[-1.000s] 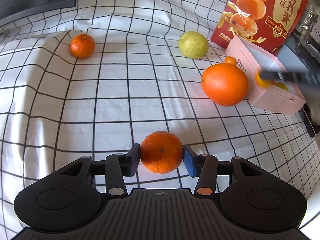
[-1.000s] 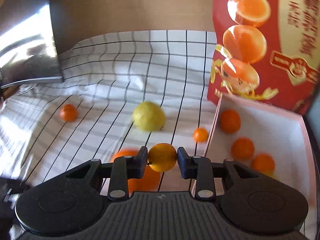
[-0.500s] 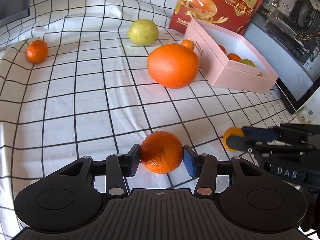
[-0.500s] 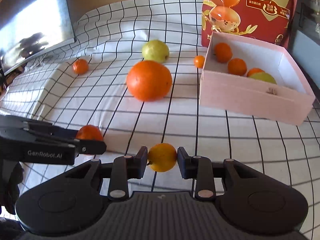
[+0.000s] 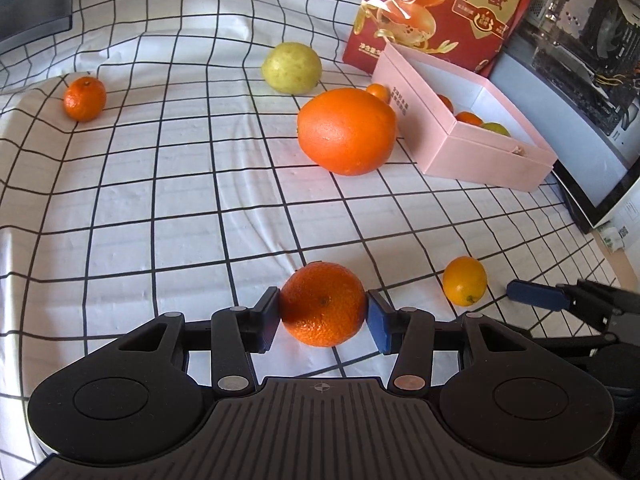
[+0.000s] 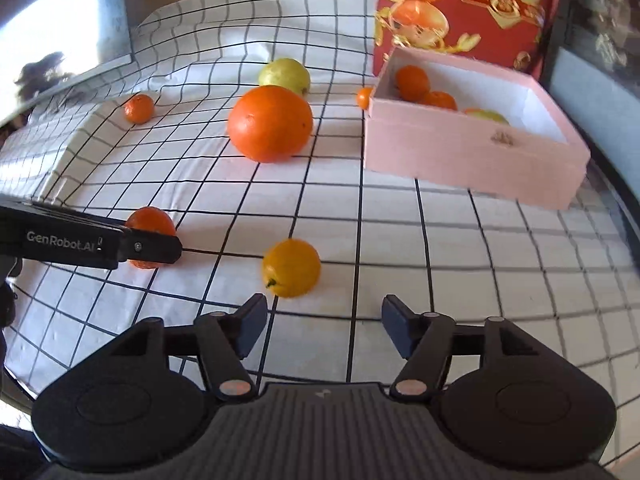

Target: Organize fruits

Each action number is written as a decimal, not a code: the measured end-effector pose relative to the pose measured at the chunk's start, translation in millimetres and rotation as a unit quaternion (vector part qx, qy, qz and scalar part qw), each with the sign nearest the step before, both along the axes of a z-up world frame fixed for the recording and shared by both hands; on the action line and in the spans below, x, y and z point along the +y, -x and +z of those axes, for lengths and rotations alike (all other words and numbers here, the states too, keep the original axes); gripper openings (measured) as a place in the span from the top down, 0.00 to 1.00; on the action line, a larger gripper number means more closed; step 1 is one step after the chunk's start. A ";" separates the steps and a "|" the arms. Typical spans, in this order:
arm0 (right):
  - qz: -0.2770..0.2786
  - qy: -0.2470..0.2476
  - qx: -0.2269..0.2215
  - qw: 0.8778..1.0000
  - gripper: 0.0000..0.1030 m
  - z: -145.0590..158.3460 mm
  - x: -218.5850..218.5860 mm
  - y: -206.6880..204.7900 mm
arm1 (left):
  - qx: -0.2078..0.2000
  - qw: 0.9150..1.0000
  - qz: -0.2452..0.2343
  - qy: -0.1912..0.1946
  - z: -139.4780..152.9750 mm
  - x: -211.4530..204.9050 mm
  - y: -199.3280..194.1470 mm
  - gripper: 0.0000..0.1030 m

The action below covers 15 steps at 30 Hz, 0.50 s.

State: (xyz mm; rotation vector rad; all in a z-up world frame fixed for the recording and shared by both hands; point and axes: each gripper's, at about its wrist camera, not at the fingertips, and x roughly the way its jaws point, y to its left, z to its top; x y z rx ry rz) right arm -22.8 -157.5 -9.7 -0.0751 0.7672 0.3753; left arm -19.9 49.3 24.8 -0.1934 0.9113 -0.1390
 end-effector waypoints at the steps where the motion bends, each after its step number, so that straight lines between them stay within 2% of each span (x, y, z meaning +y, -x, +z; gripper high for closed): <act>1: -0.005 -0.003 -0.005 1.000 0.29 -1.7 0.6 1.8 | -0.002 1.000 0.000 -0.002 -0.1 -0.6 0.6 0.50; 6: 0.002 0.029 -0.036 0.999 0.21 -9.2 14.8 11.8 | -0.005 1.000 -0.004 -0.005 0.1 -1.2 0.7 0.50; 10: 0.004 0.023 -0.041 0.999 0.12 -11.6 16.8 13.3 | -0.001 1.000 -0.010 -0.005 0.5 -0.4 -0.8 0.49; 13: 0.017 0.023 -0.037 0.999 0.00 -14.3 20.0 14.0 | 0.005 1.000 -0.016 -0.009 1.1 -1.2 -2.2 0.50; 15: 0.015 0.024 -0.039 0.999 0.00 -14.5 21.0 15.1 | 0.007 1.000 -0.018 -0.010 1.3 -1.4 -2.7 0.50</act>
